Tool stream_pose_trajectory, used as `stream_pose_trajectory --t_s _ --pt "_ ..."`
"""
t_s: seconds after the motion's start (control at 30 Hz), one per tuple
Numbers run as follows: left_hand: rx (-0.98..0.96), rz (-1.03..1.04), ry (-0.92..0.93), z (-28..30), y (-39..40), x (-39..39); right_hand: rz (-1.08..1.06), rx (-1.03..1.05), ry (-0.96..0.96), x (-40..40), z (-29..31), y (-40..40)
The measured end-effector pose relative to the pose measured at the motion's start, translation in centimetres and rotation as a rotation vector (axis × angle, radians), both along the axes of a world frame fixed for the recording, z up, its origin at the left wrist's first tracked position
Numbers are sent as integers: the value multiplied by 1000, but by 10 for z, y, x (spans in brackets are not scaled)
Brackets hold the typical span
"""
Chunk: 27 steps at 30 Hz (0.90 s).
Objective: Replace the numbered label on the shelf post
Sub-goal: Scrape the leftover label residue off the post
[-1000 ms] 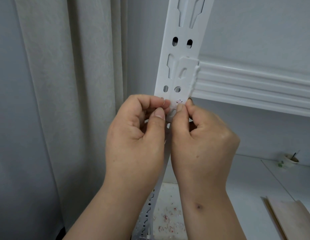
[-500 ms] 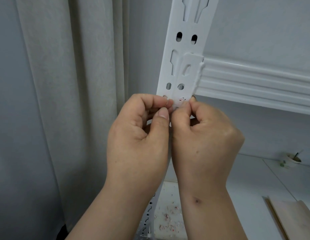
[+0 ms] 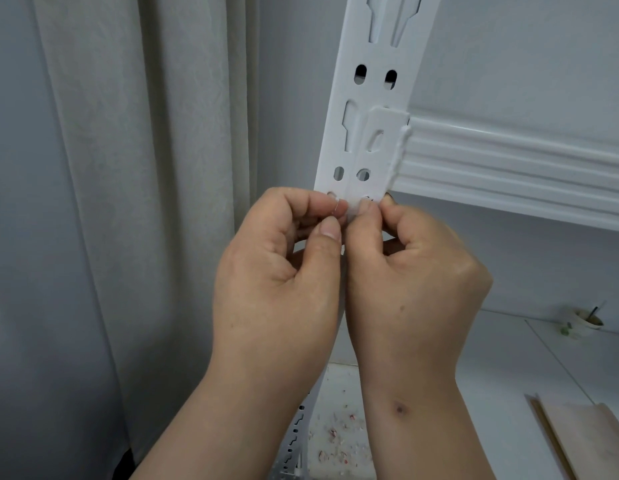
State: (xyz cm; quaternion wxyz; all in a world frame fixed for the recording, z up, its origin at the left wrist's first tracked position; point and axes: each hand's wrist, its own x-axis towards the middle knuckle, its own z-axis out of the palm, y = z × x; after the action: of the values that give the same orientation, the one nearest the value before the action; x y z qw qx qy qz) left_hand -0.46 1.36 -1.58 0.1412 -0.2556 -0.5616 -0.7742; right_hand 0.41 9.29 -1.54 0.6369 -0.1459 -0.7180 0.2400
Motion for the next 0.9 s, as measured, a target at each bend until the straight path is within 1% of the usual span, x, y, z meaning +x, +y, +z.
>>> stream_pose_trajectory --t_s 0.13,0.27,0.37,0.6,0.9 --pt "-6 4 -4 1 0 1 -15 22 -14 -1 0 1" --pt "-19 14 -5 1 0 0 -69 61 21 -3 -1 2" --pt "-17 15 -6 1 -1 -1 -63 86 42 -1 -4 2" --pt "-48 8 -8 3 -3 1 32 -52 29 -2 0 -3" --pt "-46 26 2 2 -2 2 26 -63 13 -1 2 -3"
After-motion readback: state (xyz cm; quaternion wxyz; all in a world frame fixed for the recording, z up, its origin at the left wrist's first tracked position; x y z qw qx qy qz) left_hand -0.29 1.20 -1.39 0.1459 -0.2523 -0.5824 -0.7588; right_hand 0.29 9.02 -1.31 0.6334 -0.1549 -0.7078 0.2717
